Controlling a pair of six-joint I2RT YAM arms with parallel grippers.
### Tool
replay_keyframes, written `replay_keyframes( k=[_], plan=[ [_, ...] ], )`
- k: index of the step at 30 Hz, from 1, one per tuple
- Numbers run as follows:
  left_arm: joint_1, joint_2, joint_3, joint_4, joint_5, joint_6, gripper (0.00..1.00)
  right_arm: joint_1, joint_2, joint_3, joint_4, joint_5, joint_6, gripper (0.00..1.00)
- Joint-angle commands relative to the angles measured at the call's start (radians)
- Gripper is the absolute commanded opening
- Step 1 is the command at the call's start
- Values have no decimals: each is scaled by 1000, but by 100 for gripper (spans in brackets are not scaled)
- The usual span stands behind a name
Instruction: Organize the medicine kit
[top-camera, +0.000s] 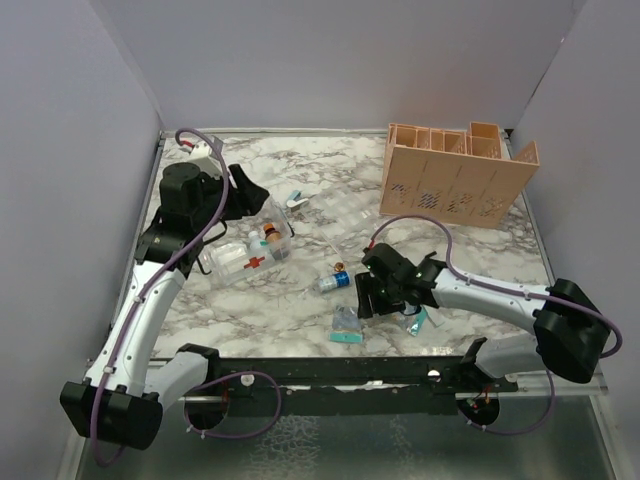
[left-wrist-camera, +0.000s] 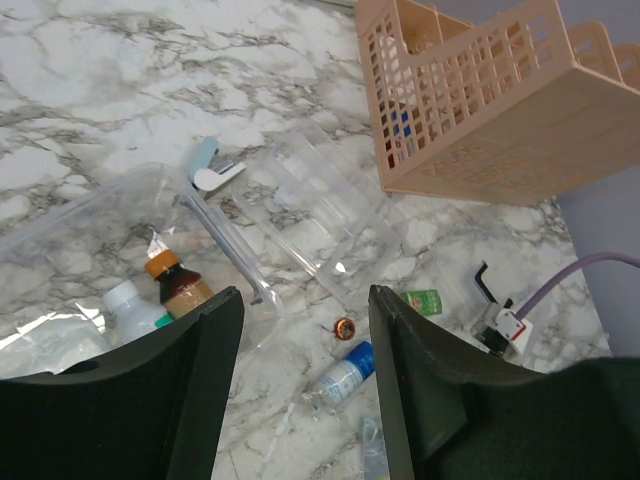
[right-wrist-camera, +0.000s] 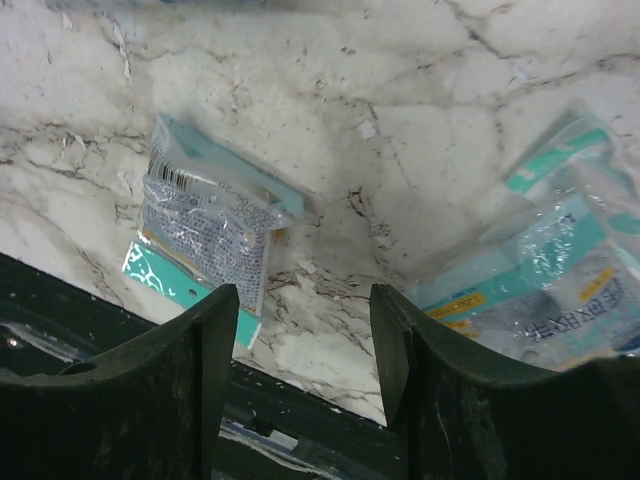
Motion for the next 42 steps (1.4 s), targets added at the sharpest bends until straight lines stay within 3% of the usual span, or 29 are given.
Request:
replay_keyframes(
  k=[1,13,19,22,30,42],
  plan=[
    [3,-34,-34,62,191,-18,56,1,7,-45,119,-130,41,56],
    [-13,-10,-93,136,359,-108,56,1,139,-37,229,-131,119,46],
    [-39,-1,-113,143,407,-133,57,1,187,-18,235,-86,175,19],
    [-52,-5,-136,156,434,-142,58,1,158,-13,235,-53,182,12],
    [-93,-18,-267,268,534,-236,60,1,-6,17,249,22,198,10],
    [-271,36,-404,375,477,-288,67,1,-123,154,247,46,305,9]
  ],
)
